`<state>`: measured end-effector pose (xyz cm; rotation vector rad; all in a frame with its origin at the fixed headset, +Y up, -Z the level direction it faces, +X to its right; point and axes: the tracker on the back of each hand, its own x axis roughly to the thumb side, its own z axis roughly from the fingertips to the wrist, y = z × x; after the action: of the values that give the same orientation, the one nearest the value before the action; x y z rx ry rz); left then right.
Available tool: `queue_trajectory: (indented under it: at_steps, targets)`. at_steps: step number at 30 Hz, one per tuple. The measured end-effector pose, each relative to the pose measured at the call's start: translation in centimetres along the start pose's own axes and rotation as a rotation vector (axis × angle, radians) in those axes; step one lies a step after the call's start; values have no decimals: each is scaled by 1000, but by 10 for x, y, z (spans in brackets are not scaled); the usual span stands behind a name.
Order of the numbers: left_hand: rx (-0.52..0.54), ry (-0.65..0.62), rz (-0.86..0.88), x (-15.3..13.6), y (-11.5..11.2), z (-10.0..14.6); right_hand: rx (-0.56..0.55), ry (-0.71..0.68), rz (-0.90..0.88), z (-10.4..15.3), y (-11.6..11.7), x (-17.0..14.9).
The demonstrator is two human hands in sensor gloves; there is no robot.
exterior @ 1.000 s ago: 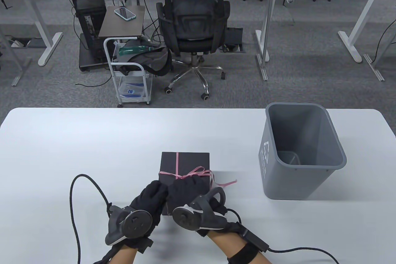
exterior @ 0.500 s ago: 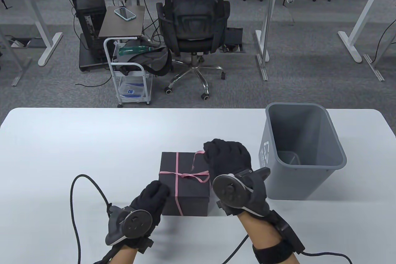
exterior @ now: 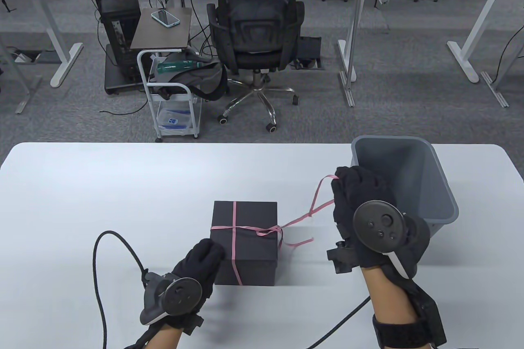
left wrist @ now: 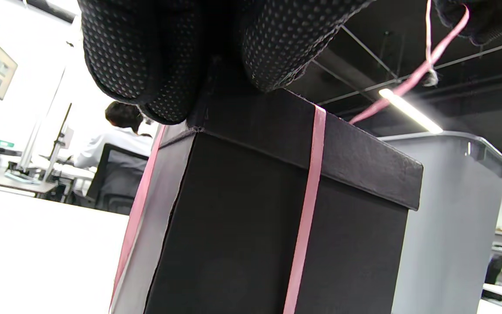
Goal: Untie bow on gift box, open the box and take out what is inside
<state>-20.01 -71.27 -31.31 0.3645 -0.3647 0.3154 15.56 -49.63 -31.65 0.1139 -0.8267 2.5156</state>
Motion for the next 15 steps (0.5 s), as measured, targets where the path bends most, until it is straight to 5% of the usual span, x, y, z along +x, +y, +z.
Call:
queue_trajectory:
  at_steps: [9,12,15]
  targets:
    - [0,1,0,0,0,0,-76,47,147,2,-39,-20]
    - [0,1,-1,1,1,0,21,51,143,6,-31,-23]
    - [0,2,-1,1,1,0,288,-72,97,19,1,-20]
